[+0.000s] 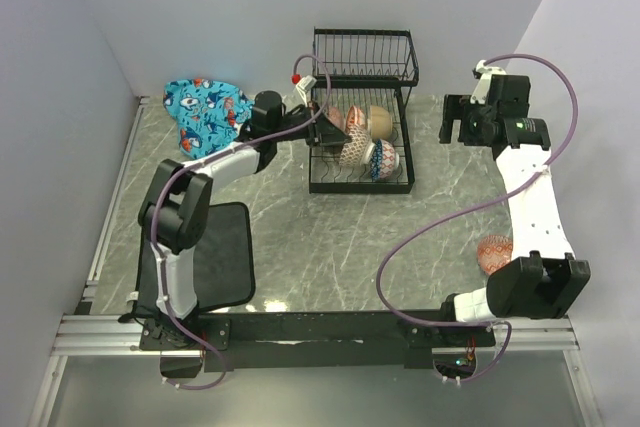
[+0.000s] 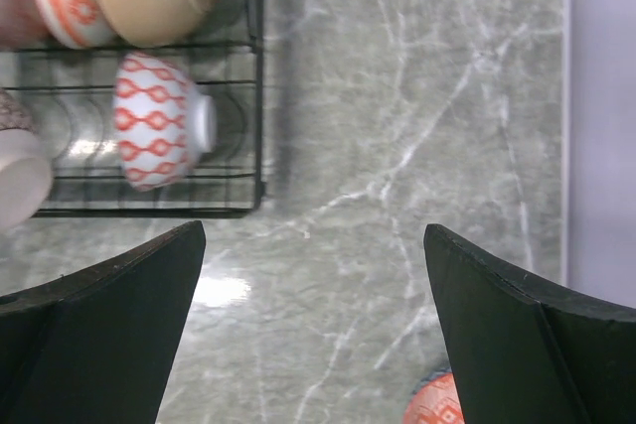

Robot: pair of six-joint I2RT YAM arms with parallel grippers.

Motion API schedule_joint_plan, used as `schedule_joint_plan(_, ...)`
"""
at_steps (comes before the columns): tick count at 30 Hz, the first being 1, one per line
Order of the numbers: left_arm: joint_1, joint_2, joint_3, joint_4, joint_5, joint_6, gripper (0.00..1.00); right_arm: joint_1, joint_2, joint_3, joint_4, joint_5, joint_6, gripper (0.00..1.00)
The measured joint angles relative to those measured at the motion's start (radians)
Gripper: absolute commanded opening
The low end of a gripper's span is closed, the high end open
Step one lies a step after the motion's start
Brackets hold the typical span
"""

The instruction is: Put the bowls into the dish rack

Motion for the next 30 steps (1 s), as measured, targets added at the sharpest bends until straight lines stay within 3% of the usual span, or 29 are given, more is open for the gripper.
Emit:
schedule_joint_plan(5, -0.009, 0.058, -0.002, 0.172, -0.016, -0.195, 0.01, -0.003, 0.016, -0.013, -0.006, 0.042, -0.027, 0.99)
schedule_joint_plan(10, -0.016, 0.078, -0.002, 0.223, -0.066, -0.301, 0.01, -0.003, 0.030, -0.013, -0.008, 0.063, -0.041, 0.99)
schedule_joint_plan(30, -0.056, 0.150, -0.004, 0.059, -0.272, -0.407, 0.01, -0.003, 0.082, -0.014, -0.012, 0.068, -0.044, 0.99)
